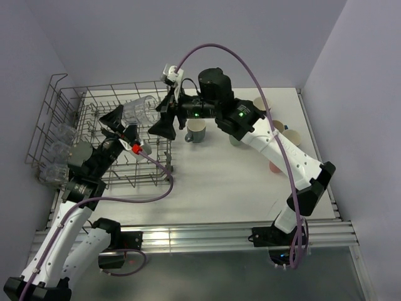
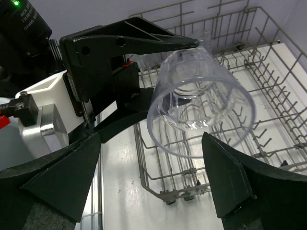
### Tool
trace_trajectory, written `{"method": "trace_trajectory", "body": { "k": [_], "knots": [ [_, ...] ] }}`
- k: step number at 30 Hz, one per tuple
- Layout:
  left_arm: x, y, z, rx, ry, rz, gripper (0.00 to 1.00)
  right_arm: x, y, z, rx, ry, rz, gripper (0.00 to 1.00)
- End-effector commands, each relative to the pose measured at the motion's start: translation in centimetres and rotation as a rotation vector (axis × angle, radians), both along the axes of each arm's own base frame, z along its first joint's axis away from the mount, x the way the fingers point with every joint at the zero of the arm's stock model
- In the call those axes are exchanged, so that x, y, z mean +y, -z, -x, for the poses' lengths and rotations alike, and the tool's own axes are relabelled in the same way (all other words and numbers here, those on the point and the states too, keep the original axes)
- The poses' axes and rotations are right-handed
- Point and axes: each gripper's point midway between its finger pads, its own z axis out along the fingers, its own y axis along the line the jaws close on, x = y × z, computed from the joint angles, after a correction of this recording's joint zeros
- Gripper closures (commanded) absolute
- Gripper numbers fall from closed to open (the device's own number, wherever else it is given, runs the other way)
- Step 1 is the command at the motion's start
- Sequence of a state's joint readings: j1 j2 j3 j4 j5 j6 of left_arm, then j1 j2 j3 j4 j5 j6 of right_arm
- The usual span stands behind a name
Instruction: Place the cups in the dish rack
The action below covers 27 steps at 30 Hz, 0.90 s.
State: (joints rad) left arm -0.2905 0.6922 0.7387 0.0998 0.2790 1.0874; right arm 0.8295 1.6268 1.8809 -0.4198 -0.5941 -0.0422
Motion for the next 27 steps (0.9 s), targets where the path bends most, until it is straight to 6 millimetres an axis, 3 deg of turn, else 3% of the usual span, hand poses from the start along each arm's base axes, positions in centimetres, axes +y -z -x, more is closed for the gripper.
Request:
{"method": "trace_trajectory", "body": {
  "k": [1, 8, 11, 12, 14, 18, 21, 22, 25, 26, 27],
  "knots": [
    [-0.1, -4.1, 1.0, -0.108, 0.010, 0.024, 1.00, 1.4, -2.5, 0.8, -0.044, -0.022, -0.059, 0.07],
    [-0.5, -4.2, 1.4, -0.106, 0.023, 0.023, 1.00, 2.8, -2.2, -0.8, -0.040, 0.024, -0.060, 0.12],
    [-0.8, -4.3, 1.2, -0.097, 0.029, 0.027, 1.00, 3.3, -2.6, -0.9, -0.041, 0.015, -0.073, 0.30],
    [-1.0, -4.3, 1.2, -0.092, 0.032, 0.034, 1.00, 3.3, -2.6, -0.8, -0.042, 0.009, -0.075, 0.42],
    [-1.2, -4.7, 1.2, -0.088, 0.037, 0.046, 1.00, 3.5, -2.5, -0.9, -0.040, 0.006, -0.072, 0.51],
    [-1.5, -5.2, 1.4, -0.082, 0.055, 0.074, 0.98, 3.1, -2.5, -1.2, -0.033, 0.015, -0.072, 0.93],
    [-1.6, -5.4, 1.8, -0.073, 0.070, 0.111, 0.73, 1.6, -4.1, -2.0, 0.020, 0.024, -0.127, 1.00],
    [-1.5, -5.5, 1.9, -0.067, 0.071, 0.129, 0.48, 1.1, -4.6, -2.1, 0.041, 0.005, -0.146, 1.00],
    [-1.0, -6.4, 2.3, -0.033, 0.069, 0.253, 0.19, -2.1, -8.4, -4.5, 0.068, 0.039, -0.267, 1.00],
    [-0.5, -6.9, 2.3, -0.020, 0.044, 0.307, 0.15, -2.9, -9.3, -4.1, 0.120, 0.003, -0.297, 1.00],
    [-0.5, -6.3, 2.1, 0.057, 0.046, 0.389, 0.11, -4.6, -10.2, -5.5, 0.123, 0.026, -0.326, 1.00]
  ]
}}
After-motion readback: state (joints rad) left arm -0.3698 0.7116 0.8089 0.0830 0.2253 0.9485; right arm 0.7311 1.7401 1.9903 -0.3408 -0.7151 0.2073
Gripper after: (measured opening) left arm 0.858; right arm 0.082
